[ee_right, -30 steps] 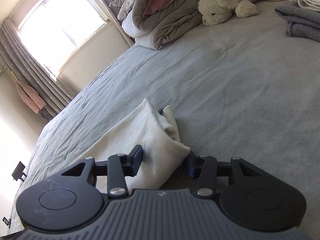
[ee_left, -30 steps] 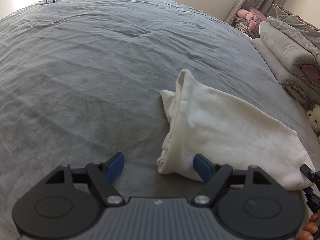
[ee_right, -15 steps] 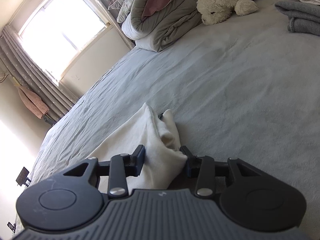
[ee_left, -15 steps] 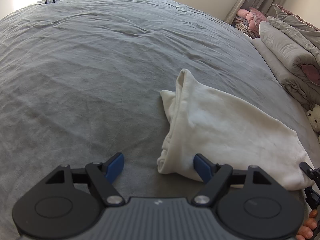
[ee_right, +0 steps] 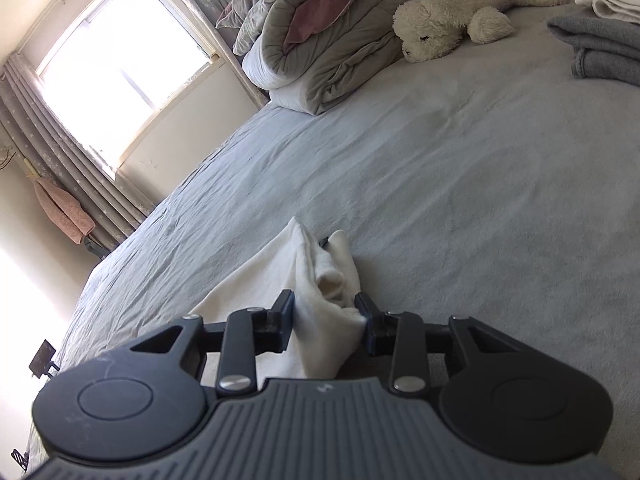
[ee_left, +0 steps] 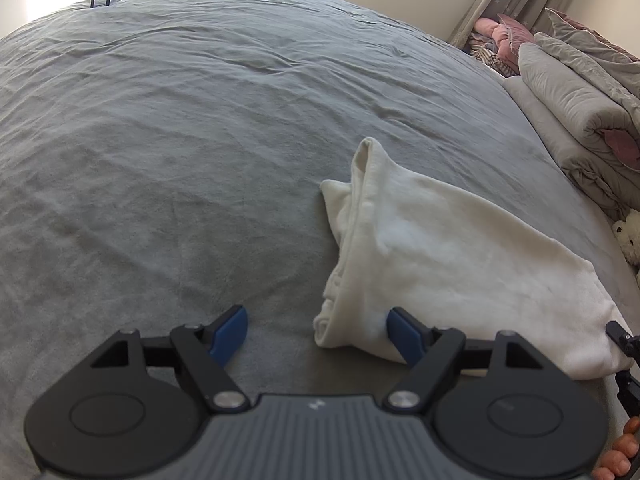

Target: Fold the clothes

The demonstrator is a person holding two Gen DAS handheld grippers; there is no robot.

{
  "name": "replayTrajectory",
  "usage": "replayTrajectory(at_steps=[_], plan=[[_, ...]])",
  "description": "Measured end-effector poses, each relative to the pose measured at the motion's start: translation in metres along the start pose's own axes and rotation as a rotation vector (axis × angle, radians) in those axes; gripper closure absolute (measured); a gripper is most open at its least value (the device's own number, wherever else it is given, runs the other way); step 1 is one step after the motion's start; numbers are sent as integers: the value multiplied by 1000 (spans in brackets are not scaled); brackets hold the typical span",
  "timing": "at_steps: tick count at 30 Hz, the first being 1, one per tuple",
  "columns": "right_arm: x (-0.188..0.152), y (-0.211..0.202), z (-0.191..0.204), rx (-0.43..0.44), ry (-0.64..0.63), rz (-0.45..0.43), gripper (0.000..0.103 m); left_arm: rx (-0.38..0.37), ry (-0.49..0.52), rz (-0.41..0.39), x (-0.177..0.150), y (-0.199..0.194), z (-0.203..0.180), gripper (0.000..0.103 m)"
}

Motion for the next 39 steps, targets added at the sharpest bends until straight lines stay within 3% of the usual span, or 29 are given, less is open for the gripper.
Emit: replayTrajectory(at_steps=[16,21,23,25,33,39], plan=[[-6,-5,-27,6,256,64,62,3,5,-2,-1,1,-1,24],[-10,-5,-15,1,172,49,60,2,6,-3,-1,1,-1,24],[-7,-6,-12,7,153,36,70,2,6,-2,-1,1,0,24],[-3,-9,-9,22,138,20,71,1,6,-2,-1,2,0,24],[-12,-3,-21,-16,200,58,65,2,13,-3,-1,1,-1,23],[0,-8,-2,26,74,8,70,3,24,-3,-1,2,-2,22]])
Point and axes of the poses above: each gripper's, at about its wrist camera, not at the fingertips, and y roughly the way its jaws point, z to its left, x to its top, the point moved 4 cm from there along y, roughly the way its jaws point, and after that the axes turned 9 degrees about -z, right-handed, at the moved point
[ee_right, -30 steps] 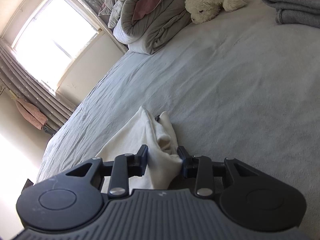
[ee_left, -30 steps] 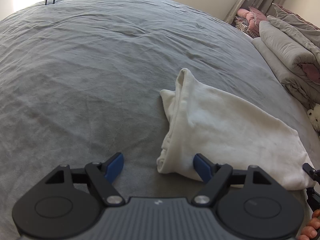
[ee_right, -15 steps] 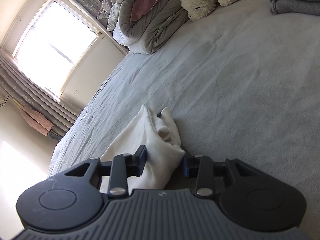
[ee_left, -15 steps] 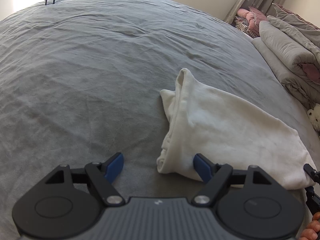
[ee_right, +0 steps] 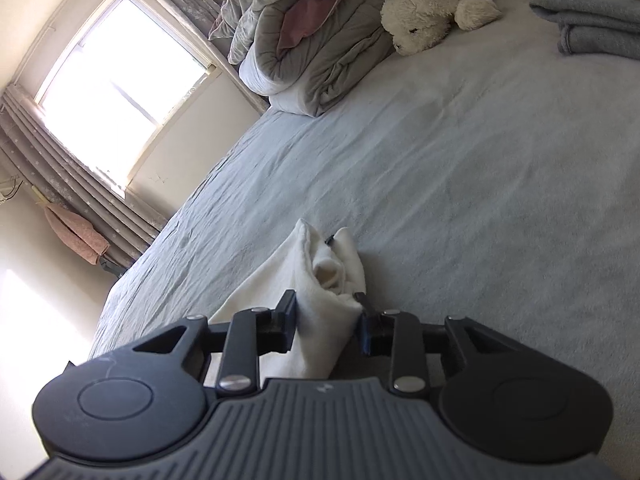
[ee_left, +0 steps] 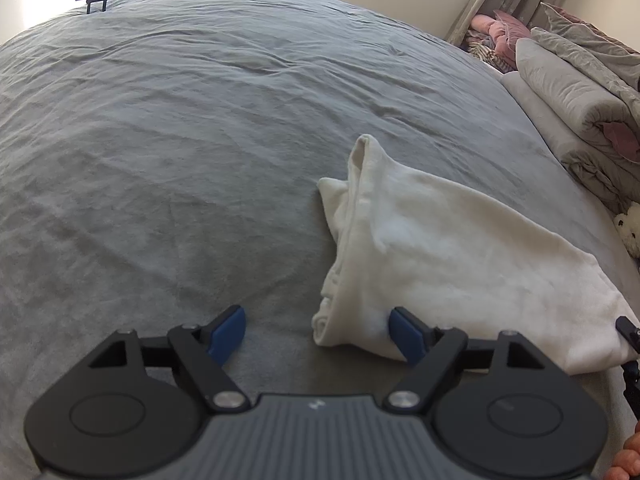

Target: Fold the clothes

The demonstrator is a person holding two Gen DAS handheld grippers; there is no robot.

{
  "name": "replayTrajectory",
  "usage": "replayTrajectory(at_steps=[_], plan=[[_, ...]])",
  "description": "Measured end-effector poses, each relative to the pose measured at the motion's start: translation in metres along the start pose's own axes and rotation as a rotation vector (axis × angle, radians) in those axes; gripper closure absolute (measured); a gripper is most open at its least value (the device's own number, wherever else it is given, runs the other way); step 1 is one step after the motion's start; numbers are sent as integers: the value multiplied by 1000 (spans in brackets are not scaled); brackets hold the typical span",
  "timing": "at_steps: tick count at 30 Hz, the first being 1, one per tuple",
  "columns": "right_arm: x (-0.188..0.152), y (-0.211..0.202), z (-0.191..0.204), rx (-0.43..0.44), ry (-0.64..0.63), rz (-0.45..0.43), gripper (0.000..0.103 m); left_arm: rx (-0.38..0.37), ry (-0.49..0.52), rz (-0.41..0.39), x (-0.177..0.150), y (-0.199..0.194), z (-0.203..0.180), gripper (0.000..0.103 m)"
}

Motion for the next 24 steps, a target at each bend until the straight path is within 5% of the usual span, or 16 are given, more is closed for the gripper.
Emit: replayTrajectory(at_steps=[3,6,10,13,17,24], plan=[[-3,1,0,-16,-15,2,70,1,6,-2,-1,0,-1,22],[-10,8,-16,-39,91,57,56,2,9,-2,-1,0,-1,21],[-11,6,-4,-21,36,53,48,1,8,-2,-1,0,-1,21],[-5,1,1,-15,-9,11,71,0,7,-1,-1,0,-1,21],[-4,1,5,-4,-22,5,72,8,20,-8,1,-1,-2,21],[1,-2,10,12,-39,4,72,98,344,-287,6,-41,-42,21]])
Point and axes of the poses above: each gripper's, at about its wrist camera, not at the fingertips, and y roughly the way its jaws point, z to its left, x to its top, the point moved 4 cm from there along y, roughly the way its jaws point, and after that the axes turned 9 degrees about -z, right-handed, at the moved point
